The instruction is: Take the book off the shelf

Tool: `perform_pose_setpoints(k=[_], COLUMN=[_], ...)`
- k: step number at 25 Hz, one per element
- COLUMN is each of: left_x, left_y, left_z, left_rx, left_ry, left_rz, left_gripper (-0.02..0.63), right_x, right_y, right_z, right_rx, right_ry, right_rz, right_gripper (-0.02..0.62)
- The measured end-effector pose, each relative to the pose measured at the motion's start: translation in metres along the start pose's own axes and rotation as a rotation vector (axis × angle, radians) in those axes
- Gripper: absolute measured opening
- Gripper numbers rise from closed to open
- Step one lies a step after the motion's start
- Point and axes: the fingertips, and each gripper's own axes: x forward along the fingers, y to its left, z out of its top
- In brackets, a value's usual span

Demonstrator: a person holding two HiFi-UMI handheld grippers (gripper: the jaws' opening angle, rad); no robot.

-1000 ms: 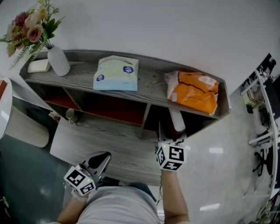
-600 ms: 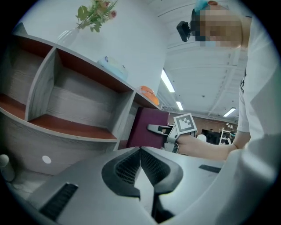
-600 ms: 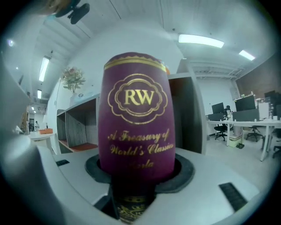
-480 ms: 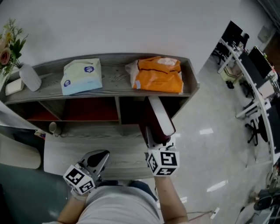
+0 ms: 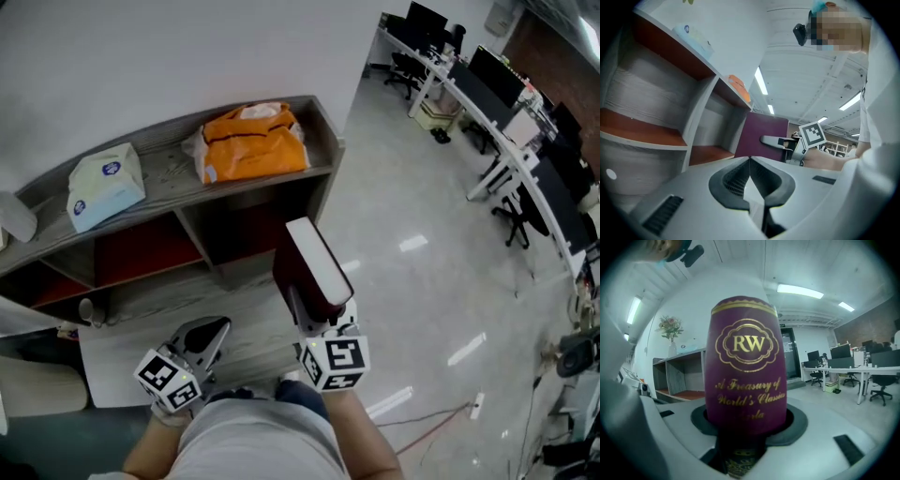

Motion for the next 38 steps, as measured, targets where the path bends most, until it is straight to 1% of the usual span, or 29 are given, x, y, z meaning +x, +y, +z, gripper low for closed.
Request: perform_pose_setpoints(k=[12,21,31,38], left_x=[0.050,0.080,0.097,0.099], left_y=[-0.025,-0.044,-0.063,-0.069], left_z=[-0.007,-0.015,-0.020,-0.022], left_rx=[0.032,0.050,0.067,0.071], left_ry=[0.070,0.116,0.147,0.155], left_rz=[-0.201,-0.321,-0.396,-0.405], left_gripper=[0.015,0.015,0.015,0.015], right_x=[-0.064,-0.100,-0.122,-0.127], right_y=[-0.025,-0.041,-0.051,-0.056], right_z=[-0.031,-0.057,-0.067,-0.072], right_rx=[0.077,0.140,0.174,0.165], right_ry=[0.020,0.043,0.042,0.035], right_rz=[-0.163,-0.291,-0.369,-0.379], right_gripper=[0.230,0.230,0.230,0.230])
